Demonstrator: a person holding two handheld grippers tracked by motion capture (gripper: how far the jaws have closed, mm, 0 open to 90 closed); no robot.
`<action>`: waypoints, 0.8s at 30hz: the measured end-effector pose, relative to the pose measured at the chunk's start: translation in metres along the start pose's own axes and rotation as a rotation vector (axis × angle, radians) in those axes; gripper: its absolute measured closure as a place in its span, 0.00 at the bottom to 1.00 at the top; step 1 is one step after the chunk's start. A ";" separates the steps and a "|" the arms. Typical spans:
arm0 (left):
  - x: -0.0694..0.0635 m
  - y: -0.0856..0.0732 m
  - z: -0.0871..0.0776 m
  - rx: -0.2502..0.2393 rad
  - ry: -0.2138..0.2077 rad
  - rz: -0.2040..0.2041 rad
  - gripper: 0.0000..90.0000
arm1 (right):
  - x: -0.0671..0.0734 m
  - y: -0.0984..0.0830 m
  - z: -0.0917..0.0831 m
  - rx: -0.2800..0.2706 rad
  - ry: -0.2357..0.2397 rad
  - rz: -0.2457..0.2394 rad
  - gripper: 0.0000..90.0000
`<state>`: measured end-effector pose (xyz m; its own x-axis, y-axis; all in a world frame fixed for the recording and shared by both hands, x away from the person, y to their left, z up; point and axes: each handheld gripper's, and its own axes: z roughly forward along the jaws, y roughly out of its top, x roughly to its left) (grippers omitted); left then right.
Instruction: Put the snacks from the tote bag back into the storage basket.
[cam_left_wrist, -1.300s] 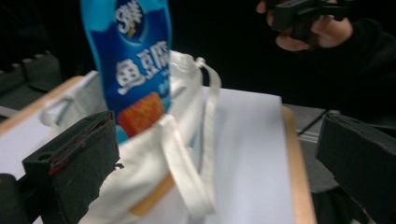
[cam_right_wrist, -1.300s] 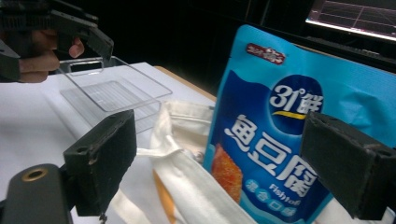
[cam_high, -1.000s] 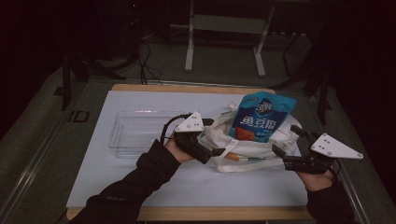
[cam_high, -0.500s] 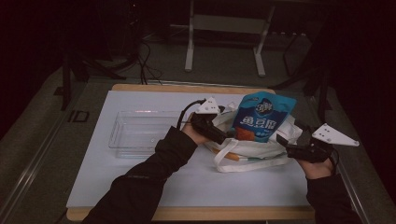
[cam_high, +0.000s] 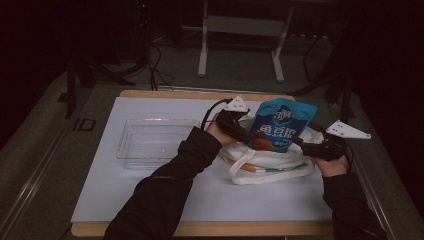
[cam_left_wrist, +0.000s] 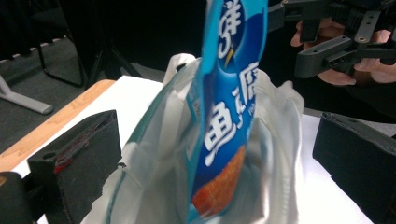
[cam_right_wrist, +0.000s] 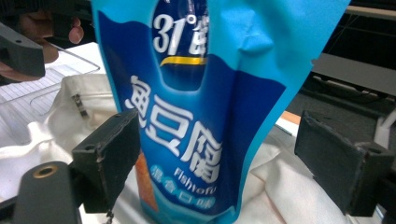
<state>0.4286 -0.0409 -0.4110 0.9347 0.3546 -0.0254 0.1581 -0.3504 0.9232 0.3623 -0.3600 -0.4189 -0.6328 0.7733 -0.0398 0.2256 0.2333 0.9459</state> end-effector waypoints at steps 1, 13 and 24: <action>0.000 0.001 0.002 0.001 0.003 0.005 0.04 | -0.002 0.000 0.003 0.001 0.016 0.011 0.16; 0.000 0.002 0.023 0.050 -0.005 -0.003 0.31 | -0.009 0.003 0.021 0.038 0.079 0.011 0.28; 0.000 0.005 0.034 0.077 0.002 -0.027 0.56 | -0.007 0.003 0.028 0.075 0.103 -0.009 0.54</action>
<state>0.4407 -0.0719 -0.4195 0.9291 0.3665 -0.0492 0.2073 -0.4061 0.8900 0.3881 -0.3486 -0.4247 -0.7071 0.7071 -0.0112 0.2720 0.2865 0.9187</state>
